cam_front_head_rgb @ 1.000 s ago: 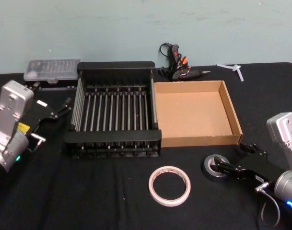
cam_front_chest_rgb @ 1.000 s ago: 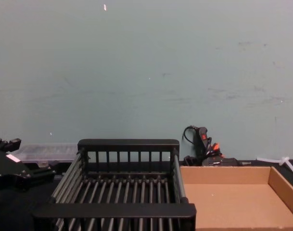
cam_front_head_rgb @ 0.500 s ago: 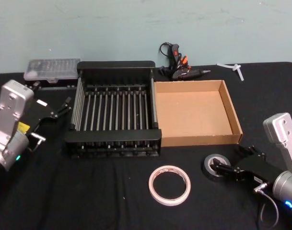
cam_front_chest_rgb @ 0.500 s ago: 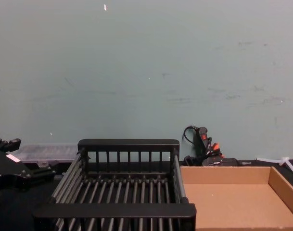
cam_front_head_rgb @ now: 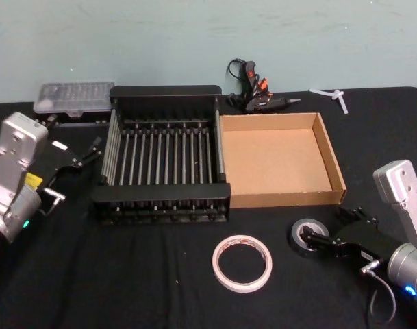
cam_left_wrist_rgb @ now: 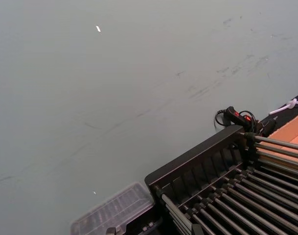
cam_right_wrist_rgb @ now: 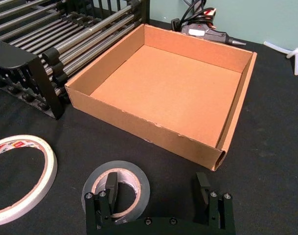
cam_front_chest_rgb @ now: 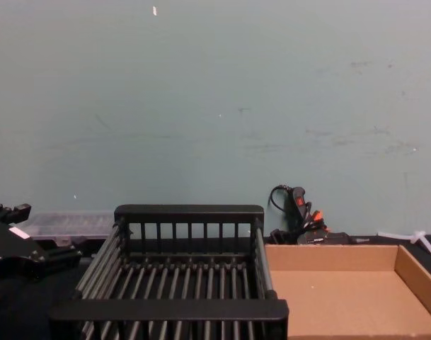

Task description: Pick up the white tape and place it into the black box , Pick up the silver tape and place it into the brown box.

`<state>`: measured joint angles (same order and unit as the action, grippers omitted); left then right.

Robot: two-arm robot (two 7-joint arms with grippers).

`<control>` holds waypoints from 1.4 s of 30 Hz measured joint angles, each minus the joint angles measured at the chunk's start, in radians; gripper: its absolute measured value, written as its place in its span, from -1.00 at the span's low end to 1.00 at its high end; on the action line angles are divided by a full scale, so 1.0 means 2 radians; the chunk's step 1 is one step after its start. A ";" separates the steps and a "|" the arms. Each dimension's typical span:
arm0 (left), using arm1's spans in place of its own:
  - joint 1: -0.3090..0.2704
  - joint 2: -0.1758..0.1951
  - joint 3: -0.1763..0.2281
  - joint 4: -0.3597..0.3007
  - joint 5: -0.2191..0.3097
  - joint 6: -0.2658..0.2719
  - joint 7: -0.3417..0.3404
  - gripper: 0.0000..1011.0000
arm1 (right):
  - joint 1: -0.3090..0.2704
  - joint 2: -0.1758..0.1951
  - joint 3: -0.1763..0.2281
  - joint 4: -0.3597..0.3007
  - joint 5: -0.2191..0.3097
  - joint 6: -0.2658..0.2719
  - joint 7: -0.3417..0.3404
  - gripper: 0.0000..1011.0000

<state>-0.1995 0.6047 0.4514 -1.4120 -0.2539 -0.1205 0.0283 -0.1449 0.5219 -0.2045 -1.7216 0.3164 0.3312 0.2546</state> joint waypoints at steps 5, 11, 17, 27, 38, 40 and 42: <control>0.000 0.000 0.000 0.000 0.000 0.000 0.000 0.98 | 0.000 0.000 0.000 0.000 0.000 0.000 0.000 0.98; 0.000 0.000 0.000 0.000 0.000 0.000 0.000 0.98 | 0.000 0.001 0.000 0.000 0.000 -0.001 0.000 0.87; 0.000 0.000 0.000 0.000 0.000 0.000 0.000 0.98 | 0.000 0.001 -0.001 0.000 0.001 -0.001 0.000 0.56; 0.000 0.000 0.000 0.000 0.000 0.000 0.000 0.98 | 0.000 0.002 -0.001 -0.001 0.001 -0.002 -0.001 -0.06; 0.000 0.000 0.000 0.000 0.000 0.000 0.000 0.98 | 0.000 0.002 -0.001 -0.001 0.002 -0.002 -0.001 -0.69; 0.000 0.000 0.000 0.000 0.000 0.000 0.000 0.98 | 0.000 0.002 -0.001 -0.001 0.002 -0.002 -0.001 -0.72; 0.000 0.000 0.000 0.000 0.000 0.000 0.000 0.98 | 0.000 0.002 -0.001 -0.001 0.002 -0.002 -0.001 -0.72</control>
<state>-0.1995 0.6047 0.4514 -1.4120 -0.2539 -0.1205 0.0283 -0.1455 0.5251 -0.2064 -1.7229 0.3195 0.3277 0.2524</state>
